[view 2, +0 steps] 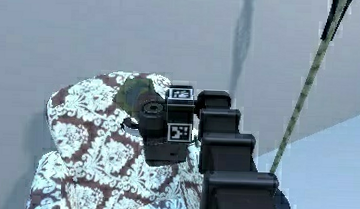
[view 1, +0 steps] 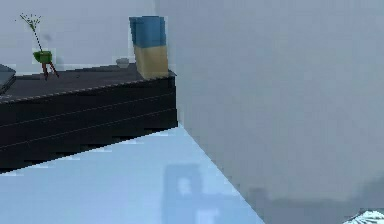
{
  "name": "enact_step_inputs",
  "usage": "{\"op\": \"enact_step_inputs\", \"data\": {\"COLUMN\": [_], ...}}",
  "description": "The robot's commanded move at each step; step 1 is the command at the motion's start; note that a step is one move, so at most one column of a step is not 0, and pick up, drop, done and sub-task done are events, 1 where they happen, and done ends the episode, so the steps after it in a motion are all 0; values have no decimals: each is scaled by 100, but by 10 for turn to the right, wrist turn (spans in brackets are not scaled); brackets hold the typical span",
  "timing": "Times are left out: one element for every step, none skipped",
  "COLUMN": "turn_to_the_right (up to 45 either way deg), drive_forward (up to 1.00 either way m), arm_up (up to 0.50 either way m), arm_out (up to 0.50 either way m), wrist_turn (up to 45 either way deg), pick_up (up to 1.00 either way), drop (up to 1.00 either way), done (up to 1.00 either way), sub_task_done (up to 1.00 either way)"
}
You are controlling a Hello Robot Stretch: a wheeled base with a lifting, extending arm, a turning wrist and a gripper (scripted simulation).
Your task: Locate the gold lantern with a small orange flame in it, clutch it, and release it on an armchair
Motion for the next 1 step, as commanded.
{"op": "enact_step_inputs", "data": {"turn_to_the_right": [0], "drive_forward": [0], "arm_up": [-50], "arm_out": [0], "wrist_turn": [0], "pick_up": [0], "drop": [0], "done": [0], "sub_task_done": [0]}}
